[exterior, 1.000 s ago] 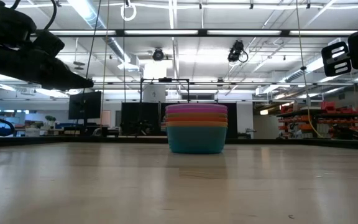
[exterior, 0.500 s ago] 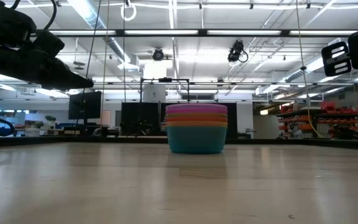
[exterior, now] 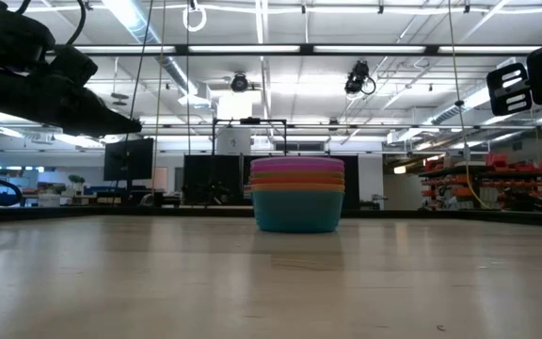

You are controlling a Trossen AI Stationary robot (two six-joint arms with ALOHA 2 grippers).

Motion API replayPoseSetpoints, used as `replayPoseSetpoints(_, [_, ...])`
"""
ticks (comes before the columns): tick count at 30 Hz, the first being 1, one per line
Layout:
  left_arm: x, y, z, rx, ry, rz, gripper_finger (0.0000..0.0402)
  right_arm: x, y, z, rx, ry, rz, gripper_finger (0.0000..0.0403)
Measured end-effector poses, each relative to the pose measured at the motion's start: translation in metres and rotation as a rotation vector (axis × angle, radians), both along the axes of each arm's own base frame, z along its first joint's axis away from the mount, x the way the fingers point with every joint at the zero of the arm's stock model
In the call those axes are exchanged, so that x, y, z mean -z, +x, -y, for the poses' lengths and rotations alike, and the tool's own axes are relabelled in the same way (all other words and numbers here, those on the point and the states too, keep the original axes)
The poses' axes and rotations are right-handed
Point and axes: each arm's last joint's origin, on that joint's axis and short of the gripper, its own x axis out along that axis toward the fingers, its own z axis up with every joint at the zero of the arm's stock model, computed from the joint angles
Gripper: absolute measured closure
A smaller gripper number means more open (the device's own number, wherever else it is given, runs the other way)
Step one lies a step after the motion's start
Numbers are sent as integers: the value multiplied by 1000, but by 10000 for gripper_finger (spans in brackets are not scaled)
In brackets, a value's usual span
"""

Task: Nest bowls inside each other
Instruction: Return to Home Position

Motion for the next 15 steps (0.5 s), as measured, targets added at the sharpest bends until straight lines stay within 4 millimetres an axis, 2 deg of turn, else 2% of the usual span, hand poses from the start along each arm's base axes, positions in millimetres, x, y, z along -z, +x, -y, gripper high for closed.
replayPoseSetpoints(15, [0, 0, 0, 0, 0, 0, 373, 0, 0, 0, 0, 0, 0, 315])
